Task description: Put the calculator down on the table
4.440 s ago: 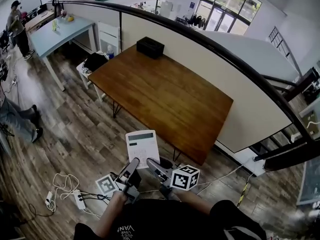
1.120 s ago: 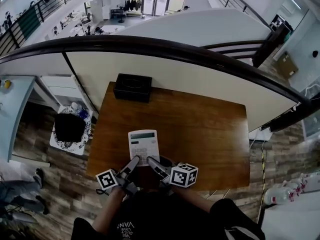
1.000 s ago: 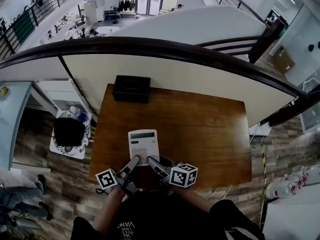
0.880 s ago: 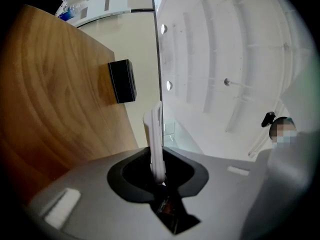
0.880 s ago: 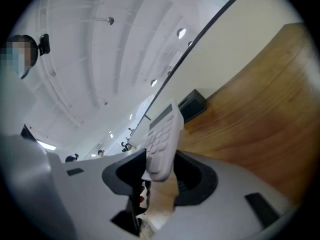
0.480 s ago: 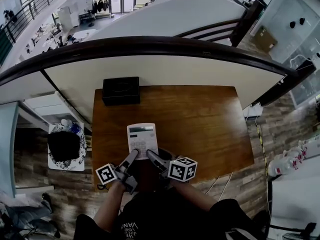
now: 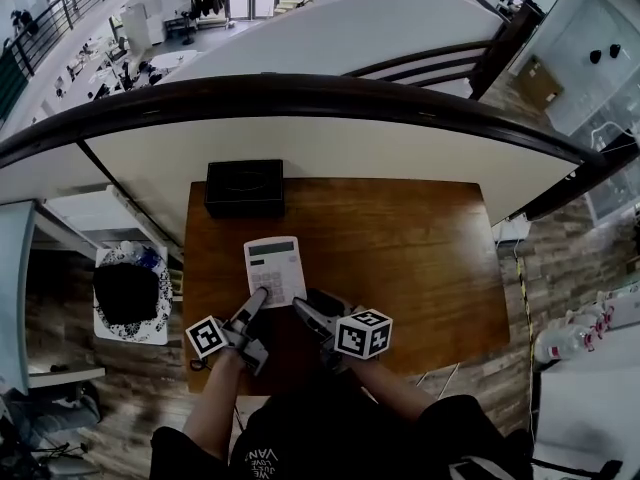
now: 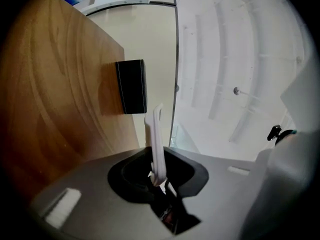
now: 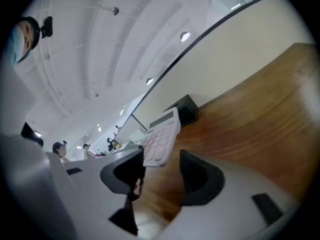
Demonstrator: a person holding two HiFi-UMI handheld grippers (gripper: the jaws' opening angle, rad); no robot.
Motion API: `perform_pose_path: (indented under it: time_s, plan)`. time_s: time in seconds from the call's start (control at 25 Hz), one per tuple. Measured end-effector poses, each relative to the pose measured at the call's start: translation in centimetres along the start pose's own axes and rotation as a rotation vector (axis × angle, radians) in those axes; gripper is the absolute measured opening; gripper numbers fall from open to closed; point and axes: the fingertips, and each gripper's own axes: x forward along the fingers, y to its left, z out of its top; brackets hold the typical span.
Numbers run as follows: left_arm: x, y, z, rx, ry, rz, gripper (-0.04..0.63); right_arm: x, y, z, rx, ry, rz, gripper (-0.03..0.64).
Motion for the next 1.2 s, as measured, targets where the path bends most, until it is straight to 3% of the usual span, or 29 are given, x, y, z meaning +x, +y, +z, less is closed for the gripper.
perform_pose_path:
  time_s: [0.2, 0.6, 0.84, 1.2]
  plan:
    - [1.4, 2.4, 1.6, -0.006, 0.000, 0.056, 0.054, 1.6, -1.7, 0.4, -0.065, 0.040, -0.026, 0.201]
    - [3.9, 5.3, 3.4, -0.067, 0.007, 0.153, 0.057, 4.5, -4.7, 0.8, -0.083, 0.130, -0.028, 0.201]
    - [5.8, 6.1, 4.0, -0.058, 0.054, 0.195, 0.061, 5.4, -6.1, 0.7, -0.085, 0.154, -0.044, 0.201]
    - [6.6, 7.8, 4.1, -0.028, 0.082, 0.262, 0.064, 6.5, -7.4, 0.8, -0.194, 0.222, -0.091, 0.206]
